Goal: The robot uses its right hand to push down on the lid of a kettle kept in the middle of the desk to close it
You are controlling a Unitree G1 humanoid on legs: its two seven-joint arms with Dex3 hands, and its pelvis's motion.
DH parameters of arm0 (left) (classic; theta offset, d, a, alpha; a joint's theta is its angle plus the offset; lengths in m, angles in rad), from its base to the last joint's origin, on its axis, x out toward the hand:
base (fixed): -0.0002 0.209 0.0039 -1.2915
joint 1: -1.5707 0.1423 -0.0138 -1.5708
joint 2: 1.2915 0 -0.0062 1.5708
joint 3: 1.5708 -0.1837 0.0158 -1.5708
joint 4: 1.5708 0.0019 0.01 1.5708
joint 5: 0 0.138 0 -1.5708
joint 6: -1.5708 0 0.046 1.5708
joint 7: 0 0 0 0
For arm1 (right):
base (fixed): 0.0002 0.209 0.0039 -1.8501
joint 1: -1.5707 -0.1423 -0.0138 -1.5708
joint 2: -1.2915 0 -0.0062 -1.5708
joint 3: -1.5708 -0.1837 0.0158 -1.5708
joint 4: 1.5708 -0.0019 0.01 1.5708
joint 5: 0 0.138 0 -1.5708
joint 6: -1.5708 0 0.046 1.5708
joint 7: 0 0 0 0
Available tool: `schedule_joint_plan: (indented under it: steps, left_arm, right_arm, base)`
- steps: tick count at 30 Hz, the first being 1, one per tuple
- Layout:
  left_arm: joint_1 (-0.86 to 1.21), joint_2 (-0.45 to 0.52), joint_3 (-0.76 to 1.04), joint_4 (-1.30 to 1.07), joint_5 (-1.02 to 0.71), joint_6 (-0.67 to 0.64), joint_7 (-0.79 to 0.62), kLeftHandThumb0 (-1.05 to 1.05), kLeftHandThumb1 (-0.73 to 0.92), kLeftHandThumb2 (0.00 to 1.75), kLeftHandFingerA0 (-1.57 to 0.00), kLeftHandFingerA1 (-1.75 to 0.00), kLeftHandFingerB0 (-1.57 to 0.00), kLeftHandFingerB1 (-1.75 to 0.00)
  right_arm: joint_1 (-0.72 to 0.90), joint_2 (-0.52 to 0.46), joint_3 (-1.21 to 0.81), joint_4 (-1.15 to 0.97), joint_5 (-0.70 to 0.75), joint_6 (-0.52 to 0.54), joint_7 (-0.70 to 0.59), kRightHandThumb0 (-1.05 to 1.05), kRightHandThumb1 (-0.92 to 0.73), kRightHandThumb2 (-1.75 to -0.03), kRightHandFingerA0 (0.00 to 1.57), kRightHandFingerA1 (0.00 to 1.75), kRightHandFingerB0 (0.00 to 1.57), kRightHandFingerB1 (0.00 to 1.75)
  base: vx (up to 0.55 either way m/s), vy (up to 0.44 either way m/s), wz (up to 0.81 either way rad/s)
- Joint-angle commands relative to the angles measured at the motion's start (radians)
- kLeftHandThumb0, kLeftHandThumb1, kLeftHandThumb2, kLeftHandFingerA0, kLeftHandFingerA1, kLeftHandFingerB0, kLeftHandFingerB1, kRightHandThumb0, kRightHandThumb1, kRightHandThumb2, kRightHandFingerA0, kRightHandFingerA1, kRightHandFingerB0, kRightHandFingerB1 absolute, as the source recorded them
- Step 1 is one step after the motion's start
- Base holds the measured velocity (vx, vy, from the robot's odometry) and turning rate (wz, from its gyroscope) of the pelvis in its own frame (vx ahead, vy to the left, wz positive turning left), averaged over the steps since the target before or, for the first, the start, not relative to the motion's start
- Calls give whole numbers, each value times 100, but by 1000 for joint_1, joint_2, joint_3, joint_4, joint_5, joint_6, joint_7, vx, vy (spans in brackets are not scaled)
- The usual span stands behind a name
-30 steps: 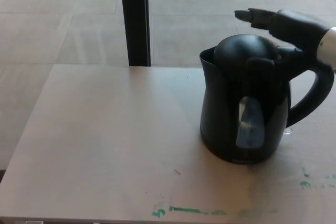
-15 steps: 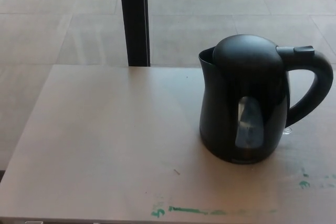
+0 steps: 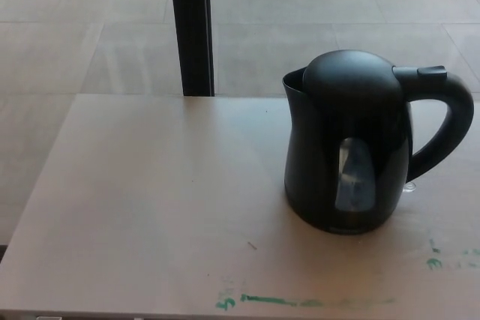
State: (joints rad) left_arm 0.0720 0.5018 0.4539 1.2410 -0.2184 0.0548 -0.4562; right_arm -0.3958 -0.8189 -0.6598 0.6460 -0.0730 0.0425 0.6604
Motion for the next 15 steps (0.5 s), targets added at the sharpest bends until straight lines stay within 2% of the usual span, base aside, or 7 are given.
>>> schedule_joint_plan:
  steps: [1,2,3,6,8,10,15]
  left_arm:
    - [9,5,-8,4,-2,-17,-4,-68,68,60,-49,-51,-38,-36]
    - [7,2,-4,4,-7,-16,-1,-67,66,60,-51,-52,-38,-37]
    - [7,1,4,1,-17,-8,-6,-68,64,60,-51,-53,-36,-36]
    - [9,6,-7,-14,-8,-19,-15,-68,67,60,-51,-53,-37,-35]
    - [2,10,-11,-22,-6,-11,-14,-68,67,61,-51,-53,-38,-36]
    - [4,8,6,-18,-23,0,-17,-67,65,60,-51,-54,-34,-36]
    - [10,14,7,-34,-25,10,-18,-70,53,91,-48,-63,-32,-49]
  right_arm:
    - [363,154,-366,210,316,-117,-45,-40,-36,-101,5,57,0,51]
    - [368,169,-382,228,326,-128,-63,-91,-75,-63,2,66,14,42]
    - [397,210,-413,245,344,-154,-88,-98,-57,-94,8,67,9,49]
    - [447,285,-462,265,365,-183,-138,-41,-32,-100,4,57,0,52]
    - [452,322,-499,282,391,-199,-160,-97,-63,-83,7,67,9,48]
    - [465,337,-518,293,404,-199,-149,-41,-34,-101,5,58,0,52]
    - [514,389,-522,314,389,-195,-199,-92,-80,-65,8,72,8,44]
  base:
    - [0,0,0]
    - [0,0,0]
    - [0,0,0]
    - [0,0,0]
    - [0,0,0]
    - [0,0,0]
    - [0,0,0]
